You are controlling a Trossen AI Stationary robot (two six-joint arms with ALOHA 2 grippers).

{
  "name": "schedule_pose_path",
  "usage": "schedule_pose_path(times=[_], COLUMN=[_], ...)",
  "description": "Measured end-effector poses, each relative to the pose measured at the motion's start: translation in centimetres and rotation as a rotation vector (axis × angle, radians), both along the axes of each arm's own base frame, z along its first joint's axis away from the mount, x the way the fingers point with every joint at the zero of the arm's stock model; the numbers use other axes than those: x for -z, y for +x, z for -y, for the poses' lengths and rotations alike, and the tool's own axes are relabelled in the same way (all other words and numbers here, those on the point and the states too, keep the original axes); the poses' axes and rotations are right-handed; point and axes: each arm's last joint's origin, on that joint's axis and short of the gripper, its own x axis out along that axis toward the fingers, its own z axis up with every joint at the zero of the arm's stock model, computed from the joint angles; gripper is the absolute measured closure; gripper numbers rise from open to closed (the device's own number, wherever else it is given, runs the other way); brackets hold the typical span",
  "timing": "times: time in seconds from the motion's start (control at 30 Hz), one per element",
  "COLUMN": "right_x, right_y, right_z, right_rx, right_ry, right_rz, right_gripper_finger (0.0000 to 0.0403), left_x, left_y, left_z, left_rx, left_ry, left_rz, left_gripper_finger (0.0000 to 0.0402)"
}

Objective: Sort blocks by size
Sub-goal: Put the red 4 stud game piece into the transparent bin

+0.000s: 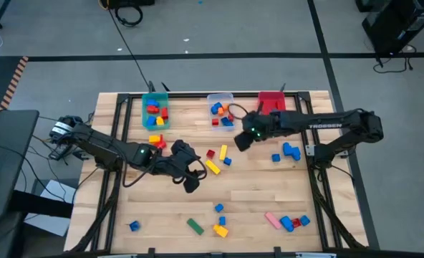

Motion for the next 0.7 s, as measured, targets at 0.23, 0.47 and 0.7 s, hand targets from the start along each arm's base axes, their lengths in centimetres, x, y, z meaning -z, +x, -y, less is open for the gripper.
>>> schedule_pose_path(times=[0.23, 0.47, 0.7], right_x=[-5.2, -4.3, 1.0], right_y=[4.1, 9.8, 12.5], right_z=[1.8, 6.1, 11.9], right_rx=[-0.044, -0.083, -0.055], right_ry=[-0.129, -0.17, -0.044], right_rz=[0.094, -0.062, -0.188], right_gripper_finger=[0.0226, 0.0225, 0.0225], left_x=[0.1, 2.1, 3.3], left_y=[-1.0, -5.1, -9.4], left_z=[-0.4, -1.8, -3.4], left_rx=[-0.015, -0.022, -0.039], left_ry=[0.106, 0.065, 0.018], left_rz=[0.034, 0.154, 0.233], left_gripper_finger=[0.012, 0.012, 0.012])
